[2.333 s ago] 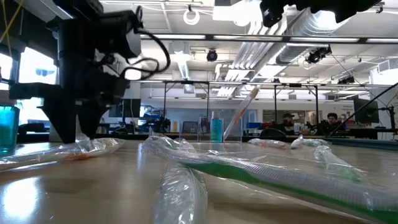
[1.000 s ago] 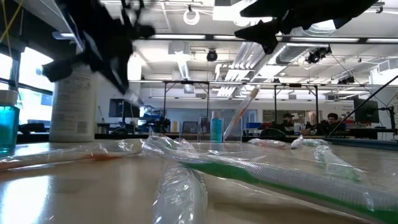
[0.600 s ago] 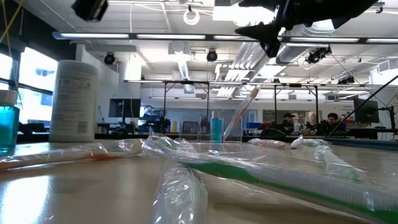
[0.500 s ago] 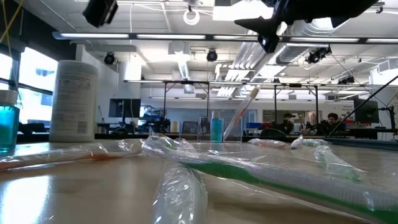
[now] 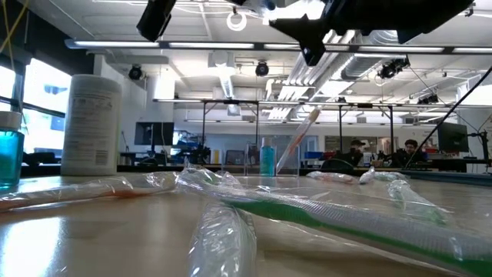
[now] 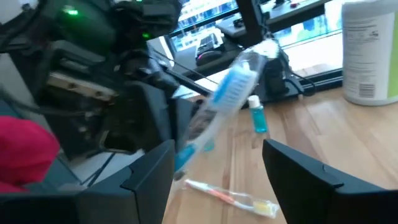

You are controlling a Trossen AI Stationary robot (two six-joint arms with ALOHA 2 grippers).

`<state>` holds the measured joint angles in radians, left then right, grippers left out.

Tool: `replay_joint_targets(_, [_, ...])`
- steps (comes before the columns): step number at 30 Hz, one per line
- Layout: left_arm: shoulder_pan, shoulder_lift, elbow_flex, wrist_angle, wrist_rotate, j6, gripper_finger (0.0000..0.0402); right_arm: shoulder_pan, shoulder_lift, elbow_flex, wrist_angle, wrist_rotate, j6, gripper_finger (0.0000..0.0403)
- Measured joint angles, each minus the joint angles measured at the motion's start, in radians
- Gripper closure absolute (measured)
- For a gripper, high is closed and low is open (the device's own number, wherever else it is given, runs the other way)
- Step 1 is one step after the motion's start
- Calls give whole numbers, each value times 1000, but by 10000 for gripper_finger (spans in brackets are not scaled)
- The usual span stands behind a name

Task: Pick & Place toothbrushing station
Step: Put the bottom blue toothbrush into the transparent organizer

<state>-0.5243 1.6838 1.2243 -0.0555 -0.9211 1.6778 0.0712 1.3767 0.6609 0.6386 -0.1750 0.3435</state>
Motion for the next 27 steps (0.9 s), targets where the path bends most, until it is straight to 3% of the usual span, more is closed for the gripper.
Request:
replay_joint_targets(6, [2, 0, 0, 1, 0, -3, 391, -15, 72, 0, 121, 10, 11, 166])
replay_joint_targets(11, [1, 0, 0, 1, 3, -3, 391, -26, 110, 3, 176, -41, 18, 166])
replay_joint_targets(19, [32, 22, -1, 1, 30, 2, 391, -26, 179, 79, 174, -89, 18, 166])
replay_joint_targets(27, [39, 51, 0, 12, -6, 20, 391, -26, 202, 105, 139, -115, 18, 184])
